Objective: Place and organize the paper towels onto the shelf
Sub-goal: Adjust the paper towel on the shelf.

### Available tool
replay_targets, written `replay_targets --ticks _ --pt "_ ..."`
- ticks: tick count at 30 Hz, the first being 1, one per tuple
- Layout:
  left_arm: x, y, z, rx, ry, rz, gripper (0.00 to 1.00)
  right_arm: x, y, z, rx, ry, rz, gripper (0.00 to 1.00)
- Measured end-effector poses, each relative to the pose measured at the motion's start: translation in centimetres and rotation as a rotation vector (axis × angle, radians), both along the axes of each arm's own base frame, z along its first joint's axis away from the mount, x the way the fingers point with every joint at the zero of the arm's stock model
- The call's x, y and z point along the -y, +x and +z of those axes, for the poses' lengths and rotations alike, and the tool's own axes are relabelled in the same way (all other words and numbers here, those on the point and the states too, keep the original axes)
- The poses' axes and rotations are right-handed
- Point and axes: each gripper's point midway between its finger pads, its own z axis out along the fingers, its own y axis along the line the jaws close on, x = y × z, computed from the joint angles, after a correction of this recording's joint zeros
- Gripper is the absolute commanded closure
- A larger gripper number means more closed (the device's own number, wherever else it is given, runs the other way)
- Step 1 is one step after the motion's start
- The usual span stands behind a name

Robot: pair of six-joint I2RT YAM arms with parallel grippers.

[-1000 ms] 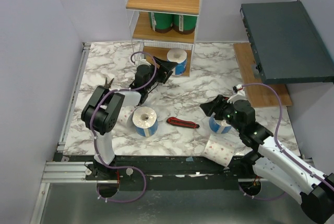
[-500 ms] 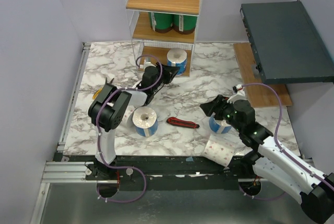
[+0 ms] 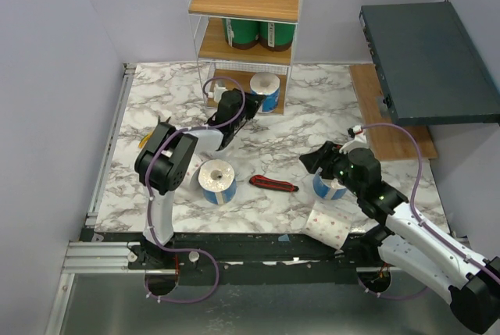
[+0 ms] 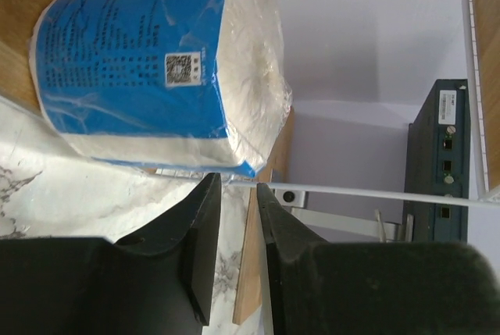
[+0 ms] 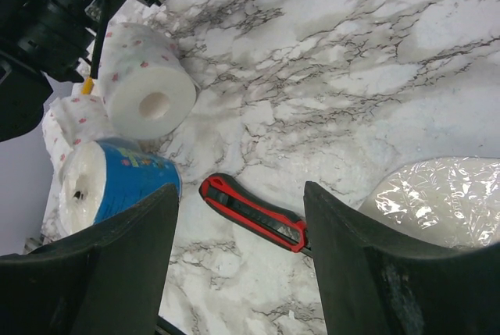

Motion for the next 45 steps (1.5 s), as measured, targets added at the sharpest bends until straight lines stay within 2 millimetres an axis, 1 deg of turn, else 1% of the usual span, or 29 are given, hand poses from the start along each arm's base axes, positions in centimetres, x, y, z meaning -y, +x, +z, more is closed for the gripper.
replay_targets --ticks 2,8,15,22,31,33,36,38,41,43,45 --pt "0.3 0.7 0.1 0.002 0.009 0.001 0.79 0.0 0.1 0.2 0.003 0.000 -0.003 0.31" --pt "1.2 2.3 -0.4 -0.022 0.052 -0.005 0.80 0.3 0.2 0.0 0.003 -0.014 -0.015 0.31" --pt "1.5 3.0 -1.6 -0.054 0.077 -0.008 0.81 0.6 0.2 -0.3 -0.003 -0.034 -0.023 0.31" --pt "2.3 4.5 -2.3 -0.066 0.084 -0.008 0.81 0.8 0.3 -0.6 -0.007 -0.049 -0.029 0.31" --pt "3.4 6.5 -1.2 -0.041 0.077 -0.011 0.80 0.9 0.3 -0.8 -0.009 -0.055 -0.037 0.31" --pt "3.5 6.7 -1.1 -0.041 0.077 -0.012 0.80 1.0 0.3 -0.8 -0.009 -0.056 -0.039 0.31" --pt "3.3 6.7 -1.3 -0.038 0.082 -0.013 0.80 1.0 0.4 -0.8 -0.008 -0.058 -0.043 0.31" --pt "2.9 6.2 -1.9 -0.047 0.091 -0.012 0.80 1.1 0.4 -0.7 -0.006 -0.059 -0.046 0.31" --pt "1.6 4.7 -3.2 -0.075 0.100 -0.004 0.80 1.1 0.4 -0.6 -0.003 -0.058 -0.049 0.31" --pt "0.1 3.6 -3.8 -0.094 0.103 0.010 0.80 1.1 0.4 -0.6 -0.003 -0.057 -0.049 0.31" --pt "-1.1 3.1 -4.2 -0.103 0.101 0.027 0.80 1.1 0.4 -0.6 -0.003 -0.058 -0.049 0.31"
